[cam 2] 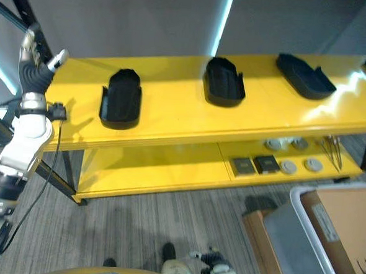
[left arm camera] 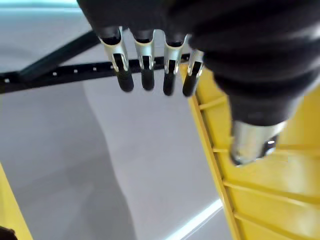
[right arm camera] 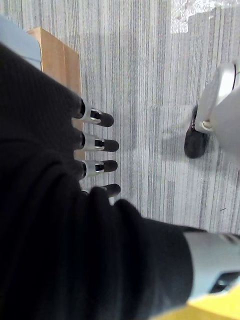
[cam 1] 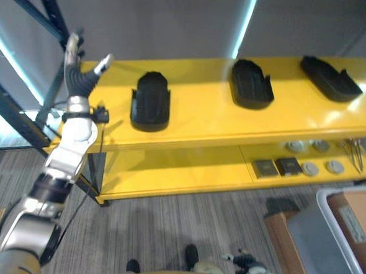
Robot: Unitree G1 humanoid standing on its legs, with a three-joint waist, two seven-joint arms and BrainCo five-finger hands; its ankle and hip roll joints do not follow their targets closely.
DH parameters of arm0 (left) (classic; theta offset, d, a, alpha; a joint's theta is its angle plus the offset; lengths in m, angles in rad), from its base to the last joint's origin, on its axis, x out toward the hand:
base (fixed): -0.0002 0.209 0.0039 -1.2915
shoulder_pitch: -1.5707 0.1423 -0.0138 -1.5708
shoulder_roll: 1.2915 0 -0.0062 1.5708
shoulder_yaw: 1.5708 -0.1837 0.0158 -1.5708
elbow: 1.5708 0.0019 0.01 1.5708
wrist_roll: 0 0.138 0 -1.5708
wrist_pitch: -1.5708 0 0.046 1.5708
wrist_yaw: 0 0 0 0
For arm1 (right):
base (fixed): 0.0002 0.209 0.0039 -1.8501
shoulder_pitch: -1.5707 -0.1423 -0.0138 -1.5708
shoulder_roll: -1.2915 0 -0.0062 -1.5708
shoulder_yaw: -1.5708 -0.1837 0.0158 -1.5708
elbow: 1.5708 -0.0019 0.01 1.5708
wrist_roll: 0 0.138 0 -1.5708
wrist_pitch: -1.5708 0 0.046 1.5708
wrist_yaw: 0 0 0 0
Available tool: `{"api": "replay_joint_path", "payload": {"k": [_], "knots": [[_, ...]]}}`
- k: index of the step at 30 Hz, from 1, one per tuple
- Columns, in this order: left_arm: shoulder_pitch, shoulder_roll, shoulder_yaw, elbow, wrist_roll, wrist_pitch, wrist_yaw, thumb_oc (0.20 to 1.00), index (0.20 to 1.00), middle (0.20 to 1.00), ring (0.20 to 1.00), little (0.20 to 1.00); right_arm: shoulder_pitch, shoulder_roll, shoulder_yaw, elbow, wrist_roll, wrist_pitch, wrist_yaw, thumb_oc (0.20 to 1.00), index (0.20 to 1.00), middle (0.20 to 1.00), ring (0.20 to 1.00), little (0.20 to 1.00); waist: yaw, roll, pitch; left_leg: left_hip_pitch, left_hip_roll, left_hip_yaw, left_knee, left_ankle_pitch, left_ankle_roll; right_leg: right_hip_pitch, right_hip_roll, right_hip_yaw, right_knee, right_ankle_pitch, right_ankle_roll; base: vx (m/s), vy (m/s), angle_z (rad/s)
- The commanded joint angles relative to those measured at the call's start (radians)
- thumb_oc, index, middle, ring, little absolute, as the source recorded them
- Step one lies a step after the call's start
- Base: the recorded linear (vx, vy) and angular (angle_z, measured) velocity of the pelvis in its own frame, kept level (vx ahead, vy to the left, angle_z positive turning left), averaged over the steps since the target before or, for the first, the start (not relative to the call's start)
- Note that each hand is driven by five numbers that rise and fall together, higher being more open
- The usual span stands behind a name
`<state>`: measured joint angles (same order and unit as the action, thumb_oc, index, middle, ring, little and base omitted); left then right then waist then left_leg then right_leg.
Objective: Move parts from the plastic box to the shelf.
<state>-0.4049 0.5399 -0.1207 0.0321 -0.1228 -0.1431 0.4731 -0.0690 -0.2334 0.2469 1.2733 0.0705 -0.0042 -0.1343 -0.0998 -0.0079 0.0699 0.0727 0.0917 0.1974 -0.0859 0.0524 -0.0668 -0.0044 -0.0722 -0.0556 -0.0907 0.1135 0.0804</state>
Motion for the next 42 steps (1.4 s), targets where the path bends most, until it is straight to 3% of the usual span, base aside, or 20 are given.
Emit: {"api": "replay_joint_path", "payload": {"k": [1, 6, 16, 25, 42], "knots": [[-0.056, -0.042, 0.006, -0.002, -0.011, -0.089, -0.113, 0.2, 0.2, 0.2, 0.2, 0.2, -0.015, 0.005, 0.004, 0.061, -0.041, -0.003, 0.023, 1.0, 1.0, 1.0, 1.0, 1.0, -0.018, 0.017, -0.021, 0.033, 0.058, -0.05, -0.001, -0.046, -0.042, 0.043, -0.084, 0.005, 0.04, -0.082, 0.084, 0.01, 0.077, 0.25], [0.059, -0.11, -0.056, -0.087, -0.021, -0.082, -0.205, 0.2, 0.2, 0.2, 0.2, 0.2, -0.002, 0.042, 0.016, 0.036, -0.061, -0.013, 0.022, 1.0, 1.0, 1.0, 1.0, 1.0, -0.011, -0.001, -0.026, 0.035, 0.045, -0.058, -0.001, -0.053, -0.03, 0.056, -0.1, -0.008, 0.044, -0.081, 0.09, -0.01, 0.036, 0.05], [0.128, -0.144, -0.108, 0.016, 0.011, -0.053, -0.216, 0.2, 0.2, 0.2, 0.2, 0.2, 0.033, 0.033, -0.023, -0.048, -0.018, -0.048, -0.046, 1.0, 1.0, 1.0, 1.0, 1.0, -0.048, -0.008, 0.012, -0.013, 0.045, -0.005, -0.001, -0.042, -0.026, -0.036, -0.088, 0.055, 0.024, -0.037, 0.096, -0.05, 0.008, -0.12], [0.043, -0.163, -0.125, 0.125, 0.045, -0.042, -0.131, 0.2, 0.2, 0.2, 0.2, 0.2, 0.054, -0.009, -0.136, -0.046, 0.08, -0.076, -0.137, 1.0, 1.0, 1.0, 1.0, 1.0, -0.09, -0.003, 0.063, -0.088, 0.06, 0.03, -0.001, -0.017, -0.037, -0.135, -0.069, 0.093, 0.007, 0.0, 0.103, -0.05, -0.025, -0.21], [-0.172, -0.134, -0.074, 0.359, 0.064, -0.03, 0.065, 0.2, 0.2, 0.2, 0.2, 0.2, 0.029, -0.016, -0.047, -0.095, 0.047, -0.101, -0.15, 1.0, 1.0, 1.0, 1.0, 1.0, -0.132, 0.008, 0.105, -0.13, 0.073, 0.068, -0.001, 0.001, -0.055, -0.206, -0.05, 0.138, 0.005, 0.024, 0.102, 0.0, -0.013, -0.1]]}}
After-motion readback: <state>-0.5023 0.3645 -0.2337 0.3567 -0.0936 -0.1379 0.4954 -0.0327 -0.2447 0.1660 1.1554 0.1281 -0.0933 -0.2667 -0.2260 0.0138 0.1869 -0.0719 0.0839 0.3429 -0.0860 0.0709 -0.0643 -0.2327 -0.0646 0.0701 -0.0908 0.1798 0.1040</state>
